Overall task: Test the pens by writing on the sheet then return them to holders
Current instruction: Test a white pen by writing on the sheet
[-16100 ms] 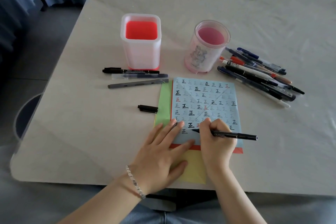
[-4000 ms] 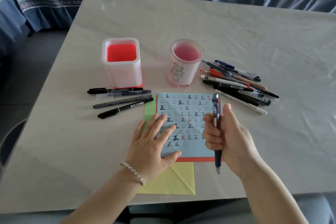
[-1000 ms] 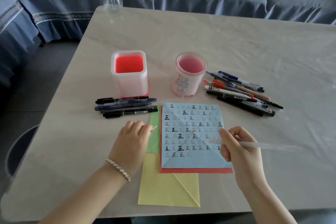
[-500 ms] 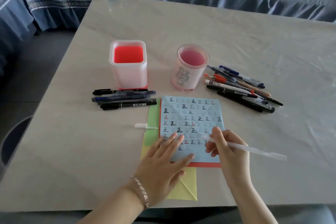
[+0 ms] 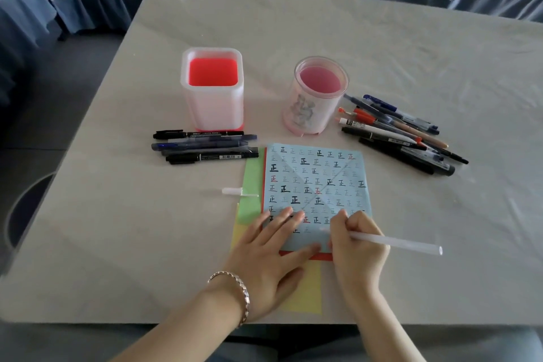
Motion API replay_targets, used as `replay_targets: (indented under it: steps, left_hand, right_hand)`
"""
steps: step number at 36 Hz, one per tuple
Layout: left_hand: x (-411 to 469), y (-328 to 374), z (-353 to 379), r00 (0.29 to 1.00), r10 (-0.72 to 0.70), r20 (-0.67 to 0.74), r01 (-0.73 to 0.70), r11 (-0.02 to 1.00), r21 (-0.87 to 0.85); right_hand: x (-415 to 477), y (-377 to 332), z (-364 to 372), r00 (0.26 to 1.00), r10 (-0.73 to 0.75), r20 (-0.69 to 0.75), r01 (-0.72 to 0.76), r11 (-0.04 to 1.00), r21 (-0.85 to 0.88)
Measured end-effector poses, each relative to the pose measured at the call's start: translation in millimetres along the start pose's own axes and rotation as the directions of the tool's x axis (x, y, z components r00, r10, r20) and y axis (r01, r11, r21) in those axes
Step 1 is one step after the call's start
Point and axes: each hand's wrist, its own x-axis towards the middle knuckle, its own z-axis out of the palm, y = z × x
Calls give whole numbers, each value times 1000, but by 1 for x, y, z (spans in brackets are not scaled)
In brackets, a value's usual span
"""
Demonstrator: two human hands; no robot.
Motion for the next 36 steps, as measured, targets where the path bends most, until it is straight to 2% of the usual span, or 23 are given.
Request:
replay_targets:
  steps: [17, 21, 26, 36]
  left_hand:
    - [0, 1, -1, 1000, -12, 13, 12, 1000, -5]
    - [0, 1, 0, 1000, -12, 11, 12, 1000, -16]
    - [1, 1, 0, 1000, -13, 9, 13, 1000, -13]
    - [1, 1, 0, 1000, -14, 0, 14, 1000, -20]
  right_hand:
    - [1, 1, 2, 999, -14, 49, 17, 998, -66]
    - [0, 1, 3, 998, -59, 25, 61, 994, -91]
    - [1, 1, 3, 993, -111, -31, 107, 990, -91]
    - [3, 3, 2, 996, -92, -2, 92, 995, -48]
